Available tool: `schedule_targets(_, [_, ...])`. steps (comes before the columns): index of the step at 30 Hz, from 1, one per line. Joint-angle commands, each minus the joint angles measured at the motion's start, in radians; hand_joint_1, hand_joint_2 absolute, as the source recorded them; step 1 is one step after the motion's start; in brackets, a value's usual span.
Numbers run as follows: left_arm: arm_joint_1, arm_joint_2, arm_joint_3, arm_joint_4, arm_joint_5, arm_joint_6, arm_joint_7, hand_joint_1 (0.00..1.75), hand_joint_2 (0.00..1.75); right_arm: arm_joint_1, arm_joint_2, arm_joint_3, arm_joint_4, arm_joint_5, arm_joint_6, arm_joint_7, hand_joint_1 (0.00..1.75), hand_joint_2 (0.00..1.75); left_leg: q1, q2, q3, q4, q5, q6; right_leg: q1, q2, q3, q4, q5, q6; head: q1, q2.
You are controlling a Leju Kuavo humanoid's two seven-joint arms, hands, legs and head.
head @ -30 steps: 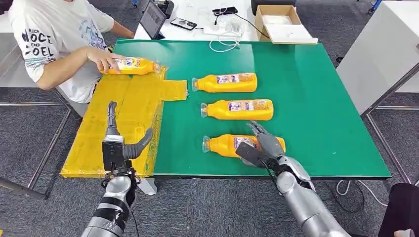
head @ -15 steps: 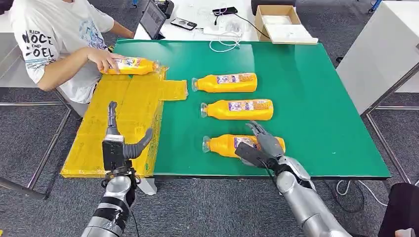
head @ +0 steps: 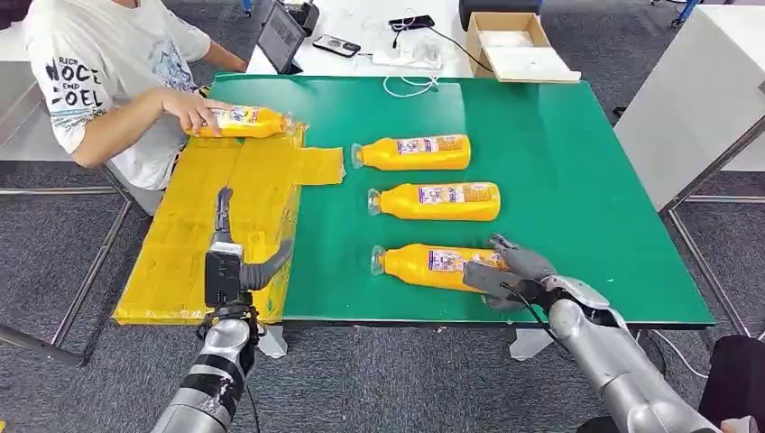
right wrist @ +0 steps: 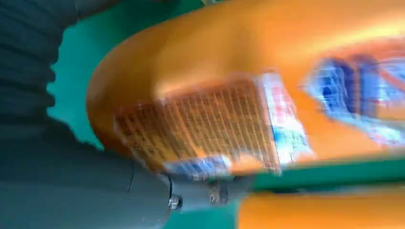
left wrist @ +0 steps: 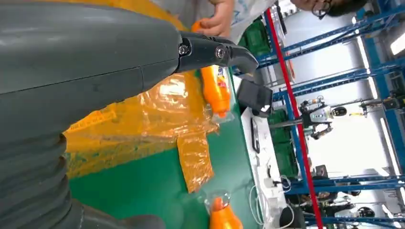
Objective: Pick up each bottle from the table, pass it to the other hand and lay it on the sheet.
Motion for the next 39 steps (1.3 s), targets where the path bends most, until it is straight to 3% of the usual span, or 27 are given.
schedule_targets(1, [-0.053,0.002,-0.026,0.106,0.009,-0.009,0.0,0.0,1.75,-0.011,-0.022,0.093,0.093,-0.014,-0.005,0.011,0.0,1.75,0.0,0.001,0.004,-0.001,-0.002,0.001,0.001,0.0,0.005,-0.002,-0.002,-0.001,0.0,0.0])
schedule_targets(5, [-0.057,0.001,-0.028,0.113,0.016,-0.008,0.0,0.0,1.75,-0.014,-0.019,0.14,0.102,-0.062,-0.033,0.026,0.0,1.75,0.001,0.002,0.003,-0.001,-0.001,0.0,0.001,0.0,0.002,-0.001,-0.001,-0.002,-0.001,0.0])
schedule_targets(24, [-0.06,-0.003,-0.023,0.131,0.019,-0.015,0.0,0.0,1.75,-0.003,0.045,0.114,0.138,-0.069,-0.126,-0.016,0.0,1.75,0.002,0.006,0.004,-0.001,-0.001,0.0,0.002,0.004,0.002,-0.001,0.0,-0.002,-0.001,0.0])
schedule_targets(25, [-0.061,-0.003,-0.024,0.133,0.018,-0.016,0.0,0.0,1.75,0.001,0.051,0.107,0.138,-0.07,-0.134,-0.021,0.07,1.75,0.002,0.006,0.004,-0.001,-0.001,0.0,0.002,0.004,0.002,-0.001,0.0,-0.002,0.0,0.0])
schedule_targets(27, [-0.062,-0.005,-0.022,0.135,0.02,-0.02,0.0,0.0,1.75,0.007,0.057,0.098,0.137,-0.07,-0.143,-0.028,0.79,1.75,0.002,0.006,0.005,-0.001,-0.001,0.0,0.002,0.005,0.002,-0.001,0.0,-0.003,0.0,0.0])
schedule_targets(31, [-0.056,-0.006,-0.022,0.135,0.023,-0.037,0.0,0.0,1.75,0.034,0.061,0.088,0.116,-0.065,-0.152,-0.033,1.24,1.75,0.002,0.007,0.005,-0.001,-0.001,0.0,0.002,0.005,0.003,-0.001,0.0,-0.003,0.0,0.0])
schedule_targets(39, [-0.053,-0.009,-0.024,0.139,0.022,-0.037,0.001,0.0,1.75,0.039,0.062,0.089,0.117,-0.064,-0.153,-0.033,1.33,1.75,0.002,0.008,0.006,-0.001,-0.001,0.0,0.003,0.007,0.003,-0.002,0.0,-0.003,-0.001,0.0])
